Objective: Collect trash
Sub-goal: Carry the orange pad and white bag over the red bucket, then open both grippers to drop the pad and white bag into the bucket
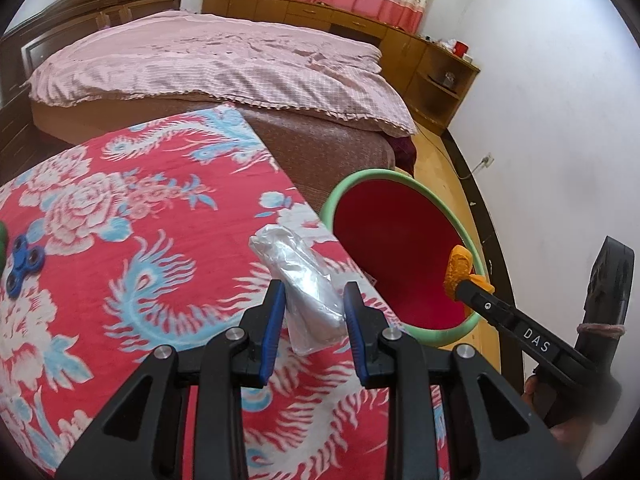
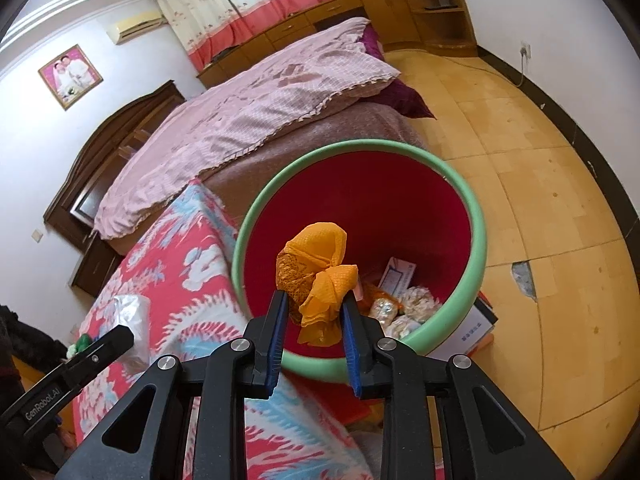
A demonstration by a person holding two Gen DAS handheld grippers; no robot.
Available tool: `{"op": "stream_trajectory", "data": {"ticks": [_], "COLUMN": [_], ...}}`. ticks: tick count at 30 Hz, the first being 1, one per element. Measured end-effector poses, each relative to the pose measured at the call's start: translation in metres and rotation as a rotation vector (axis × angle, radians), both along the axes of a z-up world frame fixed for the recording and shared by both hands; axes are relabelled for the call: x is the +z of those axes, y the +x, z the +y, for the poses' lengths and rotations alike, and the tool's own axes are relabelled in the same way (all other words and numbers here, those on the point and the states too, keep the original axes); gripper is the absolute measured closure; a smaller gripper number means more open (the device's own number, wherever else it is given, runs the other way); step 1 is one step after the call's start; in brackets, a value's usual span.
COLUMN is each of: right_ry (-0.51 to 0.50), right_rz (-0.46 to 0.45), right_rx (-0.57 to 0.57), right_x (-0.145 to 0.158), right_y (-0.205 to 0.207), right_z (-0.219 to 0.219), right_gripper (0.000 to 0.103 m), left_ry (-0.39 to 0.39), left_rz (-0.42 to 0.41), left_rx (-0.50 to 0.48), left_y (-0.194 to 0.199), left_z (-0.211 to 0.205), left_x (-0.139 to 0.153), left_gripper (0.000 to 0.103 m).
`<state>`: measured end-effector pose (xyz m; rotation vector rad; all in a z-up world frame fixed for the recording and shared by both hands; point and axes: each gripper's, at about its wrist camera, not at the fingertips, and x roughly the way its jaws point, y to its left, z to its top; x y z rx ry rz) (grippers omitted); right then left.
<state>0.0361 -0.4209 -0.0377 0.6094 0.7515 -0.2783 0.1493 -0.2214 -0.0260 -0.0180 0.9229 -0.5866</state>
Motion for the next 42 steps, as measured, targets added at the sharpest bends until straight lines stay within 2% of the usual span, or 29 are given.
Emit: {"op": "stream_trajectory", "data": {"ticks": [2, 13, 15, 20, 25, 27, 38, 42], "right_ry": [0.01, 0.031, 0.032, 0.021, 0.015, 0.015, 0.015, 0.019], "right_rz": [-0.005, -0.005, -0.008, -0.006, 0.003, 0.001, -0.022, -0.022], "right_rx": [-0.004, -0.018, -0.016, -0.023, -0.023, -0.026, -0.072, -0.082], "right_x": [-0.002, -0.008, -0.009, -0.009, -0.012, -0.012, -0.008, -0.008], "right_y": [0.0, 0.0, 0.0, 0.001, 0.002, 0.002, -0.007, -0.01], "right_z": [-0.004, -0.021, -0.022, -0.024, -0.027, -0.028, -0.039, -0.04], "right_gripper": [0.066, 0.059, 0.053, 0.047, 0.046, 0.041, 0.04, 0.04], "left_ry": [0.003, 0.014, 0.014, 0.016, 0.013, 0.012, 0.023, 0.016], "left_rz": [0.001, 0.007, 0.007, 0.006, 0.011, 0.012, 0.008, 0.017], "left_rx": [-0.011, -0.053, -0.061, -0.078, -0.091, -0.097, -0.148, -0.135], "left_y": [0.002, 0.007, 0.007, 0.008, 0.01, 0.011, 0.013, 0.015], "left_z": [-0.006, -0.032, -0.036, -0.046, -0.054, -0.057, -0.078, -0.075], "left_x": [-0.001, -0.008, -0.008, -0.011, -0.014, -0.016, -0.022, -0.022], "left_gripper": [0.073, 0.073, 0.073, 0.073, 0.073, 0.073, 0.072, 0.063]}}
